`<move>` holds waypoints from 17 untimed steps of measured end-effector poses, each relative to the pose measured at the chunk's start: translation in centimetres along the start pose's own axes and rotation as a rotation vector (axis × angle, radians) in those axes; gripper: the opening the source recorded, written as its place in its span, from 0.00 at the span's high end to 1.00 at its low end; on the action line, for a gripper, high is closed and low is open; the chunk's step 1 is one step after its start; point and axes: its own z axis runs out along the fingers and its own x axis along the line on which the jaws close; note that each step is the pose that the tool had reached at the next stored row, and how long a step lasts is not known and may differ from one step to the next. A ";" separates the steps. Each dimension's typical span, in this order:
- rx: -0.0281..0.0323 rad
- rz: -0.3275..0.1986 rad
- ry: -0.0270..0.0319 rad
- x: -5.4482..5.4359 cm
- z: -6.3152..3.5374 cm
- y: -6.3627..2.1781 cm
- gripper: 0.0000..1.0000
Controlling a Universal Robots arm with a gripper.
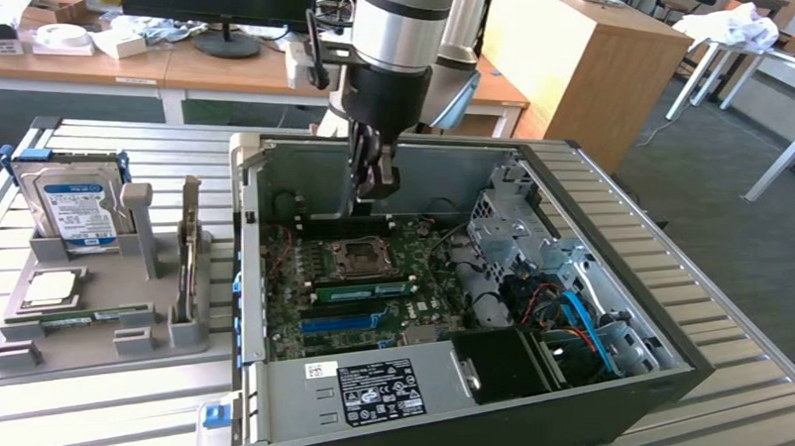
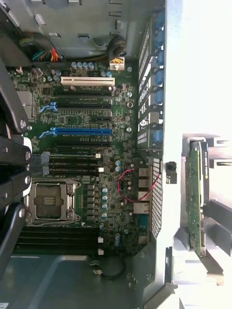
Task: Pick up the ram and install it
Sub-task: 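Press down the ram until it locks into place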
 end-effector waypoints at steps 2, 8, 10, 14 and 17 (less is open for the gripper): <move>0.0000 0.000 0.0000 0.0 0.00 0.00 0.90; -0.0001 0.000 0.0001 0.0 -0.02 -0.44 0.90; -0.0001 0.000 0.0001 0.0 -0.03 -0.85 0.90; -0.0001 0.000 0.0001 0.0 -0.04 -1.83 0.90; -0.0001 0.000 0.0001 0.0 -0.06 -2.56 0.90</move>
